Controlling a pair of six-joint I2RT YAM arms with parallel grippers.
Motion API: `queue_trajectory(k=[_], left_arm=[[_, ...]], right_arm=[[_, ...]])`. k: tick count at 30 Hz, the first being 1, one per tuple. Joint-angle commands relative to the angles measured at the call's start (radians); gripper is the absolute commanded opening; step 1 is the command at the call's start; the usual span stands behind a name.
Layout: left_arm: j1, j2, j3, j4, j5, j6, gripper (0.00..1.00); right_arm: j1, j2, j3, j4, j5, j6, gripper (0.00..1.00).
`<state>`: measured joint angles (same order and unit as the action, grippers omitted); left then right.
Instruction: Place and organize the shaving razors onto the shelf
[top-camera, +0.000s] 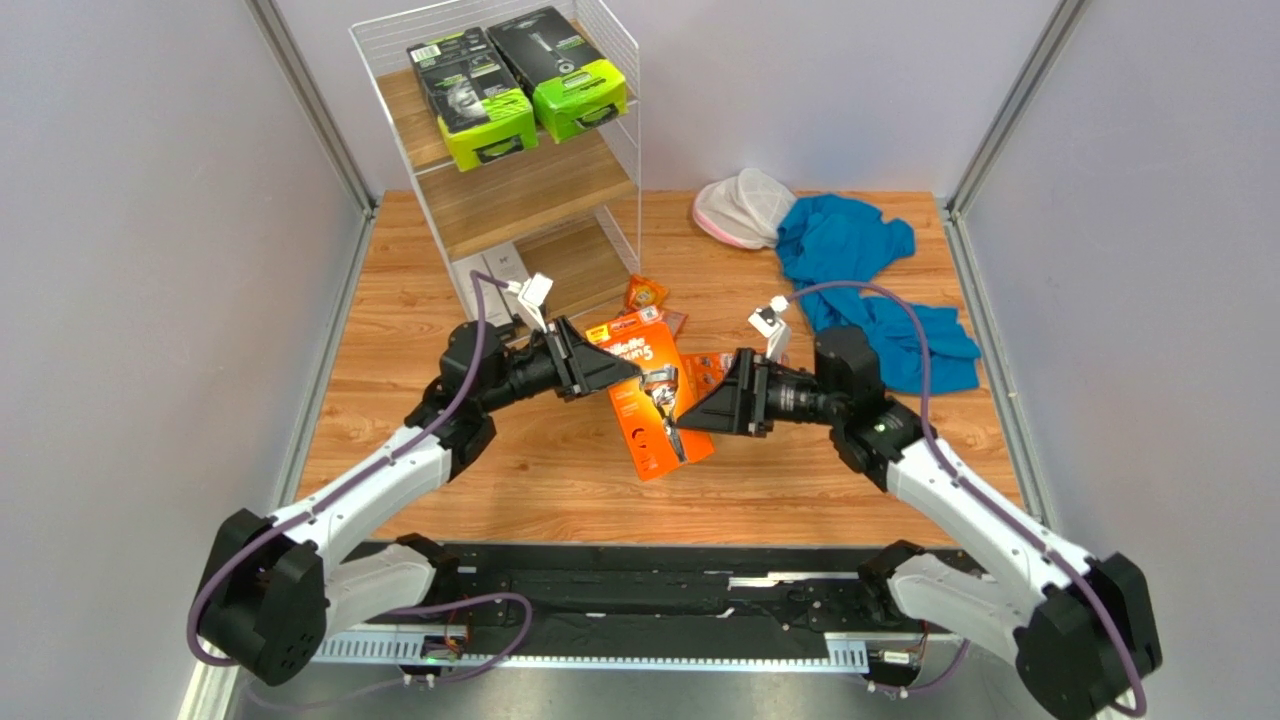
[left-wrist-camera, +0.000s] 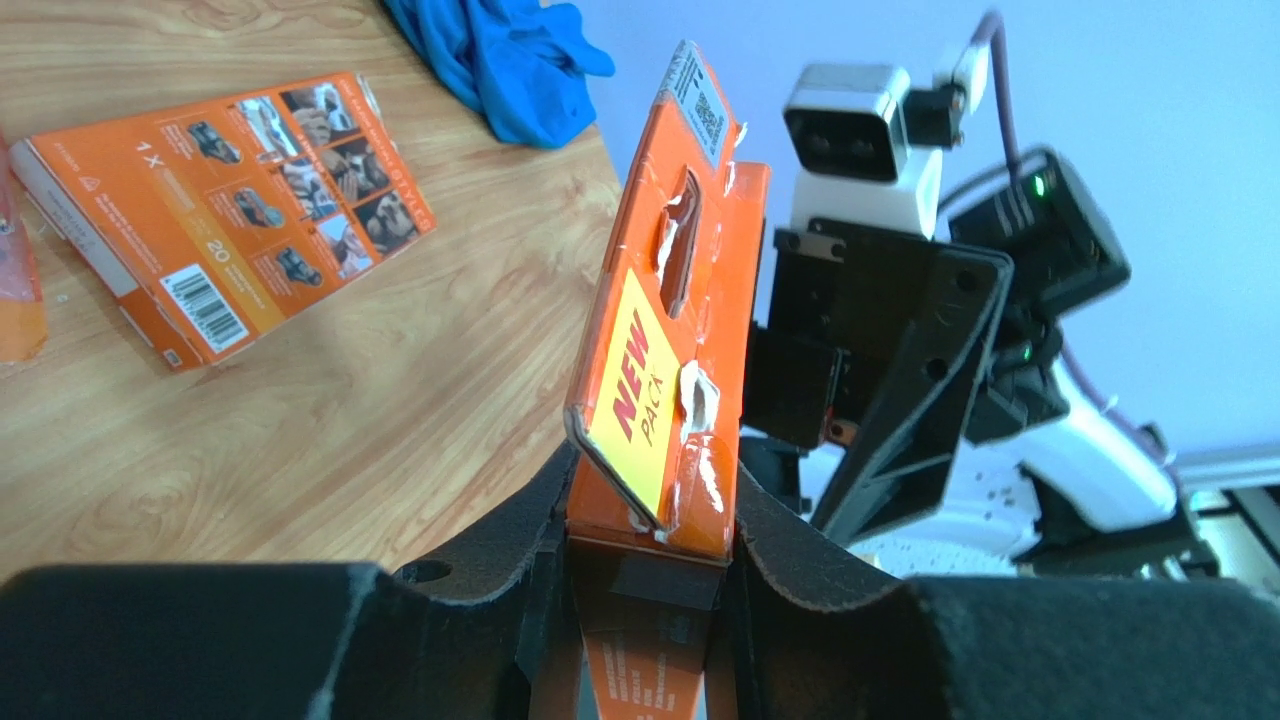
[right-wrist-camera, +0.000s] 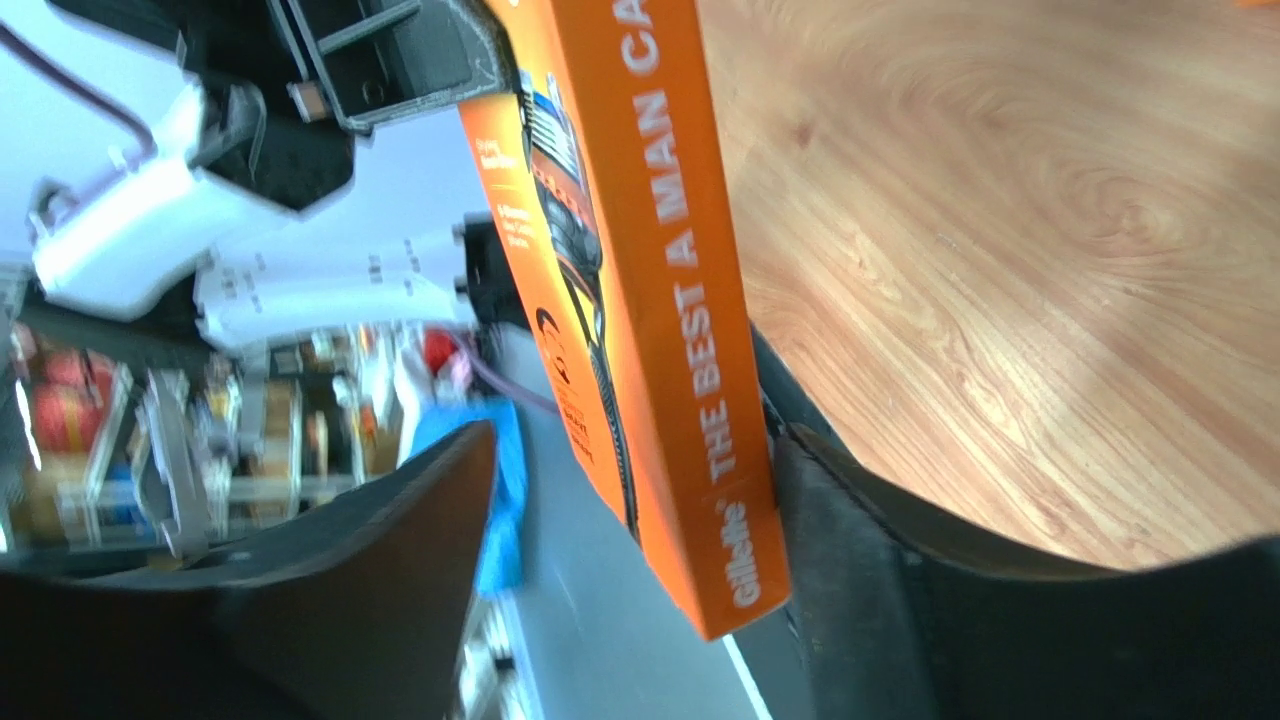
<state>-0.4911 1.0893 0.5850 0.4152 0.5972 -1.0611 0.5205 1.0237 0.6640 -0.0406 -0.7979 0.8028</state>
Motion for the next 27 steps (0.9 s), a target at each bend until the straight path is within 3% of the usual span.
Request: queue_trajectory(k=[1, 6, 12, 20, 23, 27], left_arm=[[0.002, 0.024, 0.087, 0.060, -0.122, -0.034, 0.00], [0.002, 0.069, 0.093, 0.209, -0.195, -0.167, 0.00], [0.002, 0.161, 0.084, 0.382, -0.205, -0.298, 0.00], [-0.001, 0.300, 0.059, 0.640, -0.177, -0.434, 0.00], [-0.003, 0.305, 0.052, 0.649, -0.180, -0.433, 0.00], [-0.006, 0.311, 0.052, 0.646, -0.178, -0.431, 0.00]], right_arm=[[0.004, -0.181, -0.120, 0.164, 0.218, 0.212, 0.80], [0.003, -0.379, -0.233, 0.202, 0.402, 0.277, 0.94], [0.004, -0.482, -0.377, 0.350, 0.463, 0.409, 0.96], [0.003, -0.332, -0.429, 0.694, 0.462, 0.490, 0.93], [0.003, -0.298, -0.396, 0.705, 0.476, 0.470, 0.91], [0.004, -0.272, -0.360, 0.720, 0.468, 0.452, 0.81]])
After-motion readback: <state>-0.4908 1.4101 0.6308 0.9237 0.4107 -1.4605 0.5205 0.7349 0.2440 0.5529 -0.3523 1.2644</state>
